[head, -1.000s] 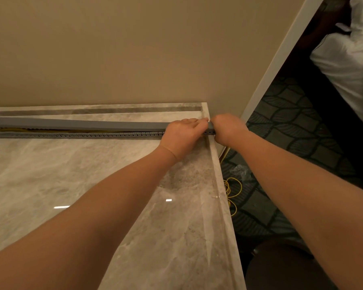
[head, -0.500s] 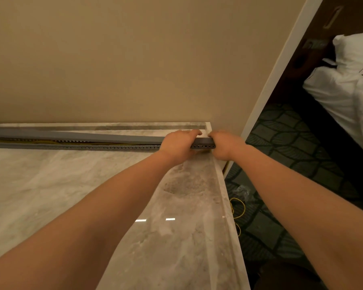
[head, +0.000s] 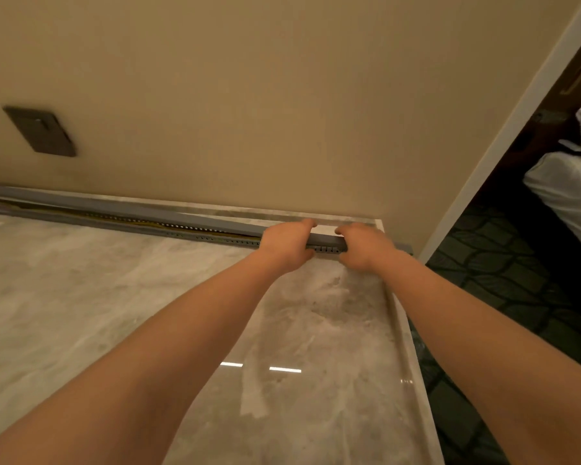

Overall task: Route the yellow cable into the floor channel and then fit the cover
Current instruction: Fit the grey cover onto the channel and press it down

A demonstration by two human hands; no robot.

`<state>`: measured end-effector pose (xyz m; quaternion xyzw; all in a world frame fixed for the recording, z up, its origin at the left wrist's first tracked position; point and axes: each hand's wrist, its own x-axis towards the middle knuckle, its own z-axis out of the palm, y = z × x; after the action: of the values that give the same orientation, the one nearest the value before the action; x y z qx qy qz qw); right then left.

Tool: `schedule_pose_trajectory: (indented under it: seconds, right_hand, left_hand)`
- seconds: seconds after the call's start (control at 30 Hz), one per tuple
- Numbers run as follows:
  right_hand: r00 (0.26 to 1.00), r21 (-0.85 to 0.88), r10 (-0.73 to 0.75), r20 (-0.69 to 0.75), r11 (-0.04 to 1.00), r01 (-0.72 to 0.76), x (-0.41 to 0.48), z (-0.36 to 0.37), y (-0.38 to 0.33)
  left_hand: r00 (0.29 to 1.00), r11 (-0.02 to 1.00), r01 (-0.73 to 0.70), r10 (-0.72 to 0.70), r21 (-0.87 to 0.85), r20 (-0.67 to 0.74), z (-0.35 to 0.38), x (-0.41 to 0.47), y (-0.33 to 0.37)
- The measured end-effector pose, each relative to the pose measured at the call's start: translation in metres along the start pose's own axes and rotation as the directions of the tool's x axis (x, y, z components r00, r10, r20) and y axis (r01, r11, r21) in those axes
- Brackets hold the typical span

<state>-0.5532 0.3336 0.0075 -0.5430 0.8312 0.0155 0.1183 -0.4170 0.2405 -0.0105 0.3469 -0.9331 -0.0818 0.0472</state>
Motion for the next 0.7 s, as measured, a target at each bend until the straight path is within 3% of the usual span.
schedule_pose_trajectory:
  seconds: [0.7]
  right_hand:
    - [0.999, 0.039, 0.015, -0.041, 0.999, -0.014, 0.034, 0.009, -0.246]
  left_hand:
    - [1.000, 0.998, -0.015, 0.015, 0.056, -0.009, -0.058, -0.075, -0.241]
